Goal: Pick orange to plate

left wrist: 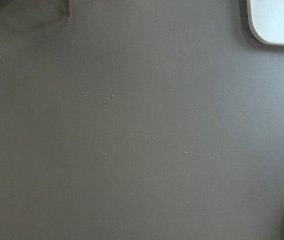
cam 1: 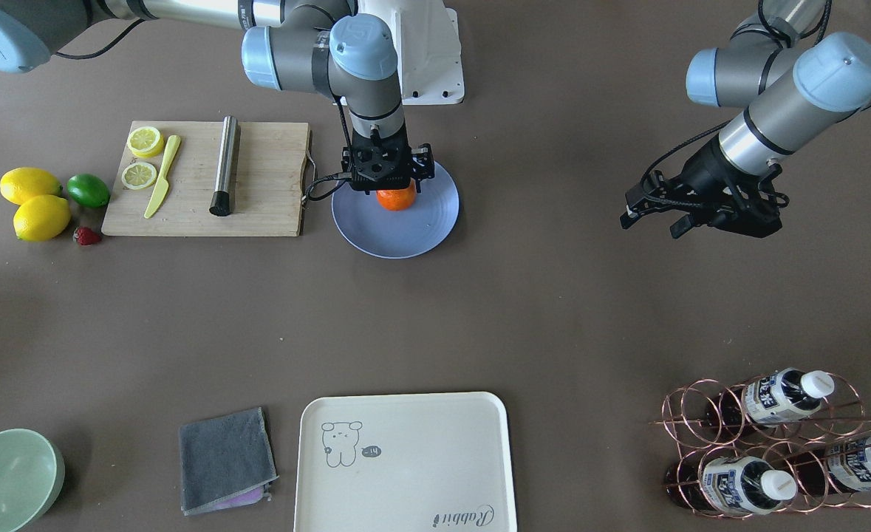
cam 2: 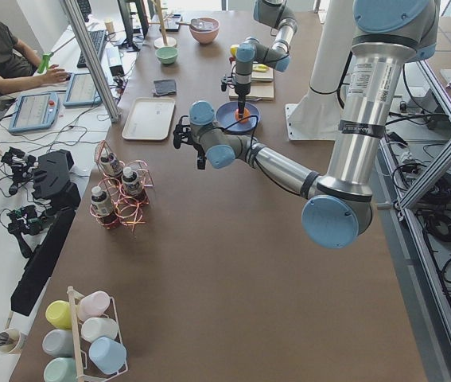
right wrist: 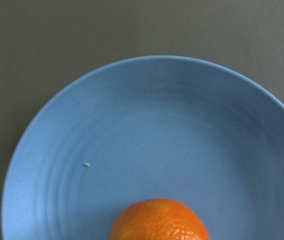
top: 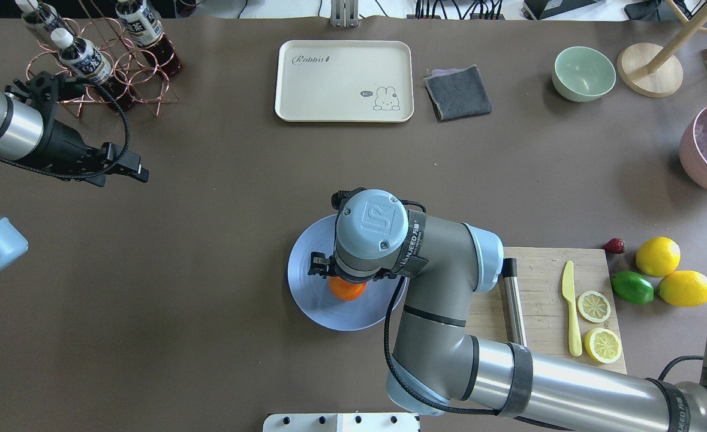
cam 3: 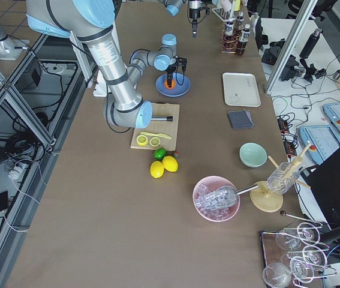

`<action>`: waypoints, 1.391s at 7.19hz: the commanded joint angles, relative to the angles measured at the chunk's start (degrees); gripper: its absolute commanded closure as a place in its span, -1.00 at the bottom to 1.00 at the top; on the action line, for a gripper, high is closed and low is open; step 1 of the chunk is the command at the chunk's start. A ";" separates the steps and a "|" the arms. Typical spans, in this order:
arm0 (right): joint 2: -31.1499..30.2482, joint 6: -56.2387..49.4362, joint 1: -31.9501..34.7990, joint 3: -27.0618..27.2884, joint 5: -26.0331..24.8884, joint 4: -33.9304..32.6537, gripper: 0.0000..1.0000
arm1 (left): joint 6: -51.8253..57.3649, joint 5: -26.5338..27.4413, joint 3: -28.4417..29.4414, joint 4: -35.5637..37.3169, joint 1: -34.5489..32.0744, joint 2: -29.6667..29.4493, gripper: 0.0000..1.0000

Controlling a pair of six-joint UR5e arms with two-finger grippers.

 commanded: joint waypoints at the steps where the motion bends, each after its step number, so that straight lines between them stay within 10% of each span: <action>1: -2.03 -0.12 3.06 3.68 2.63 -0.62 -1.00 | 0.89 -0.03 0.46 0.09 -1.32 1.97 -0.96; 5: -22.38 -24.53 27.28 16.36 21.50 -0.62 -1.00 | 33.87 -6.91 1.42 9.03 -21.55 12.45 -0.96; 7: -32.05 -47.55 42.91 15.14 30.65 -0.71 -1.00 | 46.37 -13.03 2.65 14.92 -29.78 15.24 -0.96; 10: -44.21 -86.84 62.52 5.76 30.95 -0.71 -1.00 | 54.11 -11.46 6.25 15.20 -34.44 17.27 -0.96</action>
